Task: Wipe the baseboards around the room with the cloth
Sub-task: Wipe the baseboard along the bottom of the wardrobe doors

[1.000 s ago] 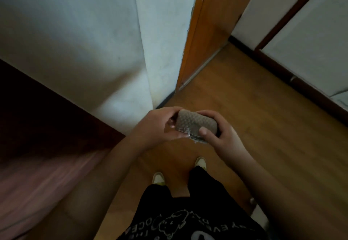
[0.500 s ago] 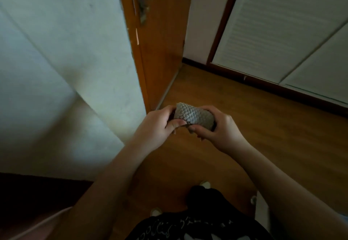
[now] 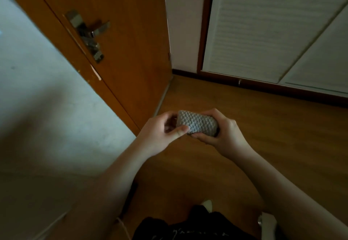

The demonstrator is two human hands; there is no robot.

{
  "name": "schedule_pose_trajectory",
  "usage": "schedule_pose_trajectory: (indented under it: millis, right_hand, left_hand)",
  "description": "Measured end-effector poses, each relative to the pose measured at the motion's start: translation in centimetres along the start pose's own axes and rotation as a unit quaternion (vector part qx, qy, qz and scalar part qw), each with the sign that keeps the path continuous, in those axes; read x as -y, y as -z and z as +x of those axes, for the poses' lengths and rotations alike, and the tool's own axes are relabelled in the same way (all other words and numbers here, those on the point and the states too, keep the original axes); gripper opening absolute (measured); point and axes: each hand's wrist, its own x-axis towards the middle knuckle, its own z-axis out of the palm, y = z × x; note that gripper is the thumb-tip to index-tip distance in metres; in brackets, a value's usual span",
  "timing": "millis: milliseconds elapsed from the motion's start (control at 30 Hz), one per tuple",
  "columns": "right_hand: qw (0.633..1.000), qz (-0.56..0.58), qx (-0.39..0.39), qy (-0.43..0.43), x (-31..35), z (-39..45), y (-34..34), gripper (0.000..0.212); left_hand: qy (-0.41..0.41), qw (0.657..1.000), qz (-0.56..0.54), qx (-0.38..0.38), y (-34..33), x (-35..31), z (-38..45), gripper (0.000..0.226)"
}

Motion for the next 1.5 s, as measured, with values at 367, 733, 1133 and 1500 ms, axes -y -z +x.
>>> schedule_pose_trajectory:
  millis: [367,733,1133,1500]
  right_hand:
    - [0.996,0.077,0.032,-0.019,-3.8,8.8,2.2,0.049]
    - [0.987,0.086,0.026,-0.135,-6.1,23.0,0.0,0.052]
    - [0.987,0.022,-0.079,-0.140,-12.3,30.2,4.0,0.059]
    - [0.991,0.037,-0.101,-0.086,-21.9,41.5,12.1,0.057]
  left_hand:
    - [0.032,0.996,-0.079,0.000,1.5,0.6,8.7,0.027]
    - [-0.020,0.998,-0.065,-0.005,8.6,5.8,23.1,0.028]
    - [-0.039,0.993,-0.077,0.085,6.9,5.9,38.1,0.033]
    - [-0.071,0.993,0.037,0.087,4.8,2.4,53.7,0.039]
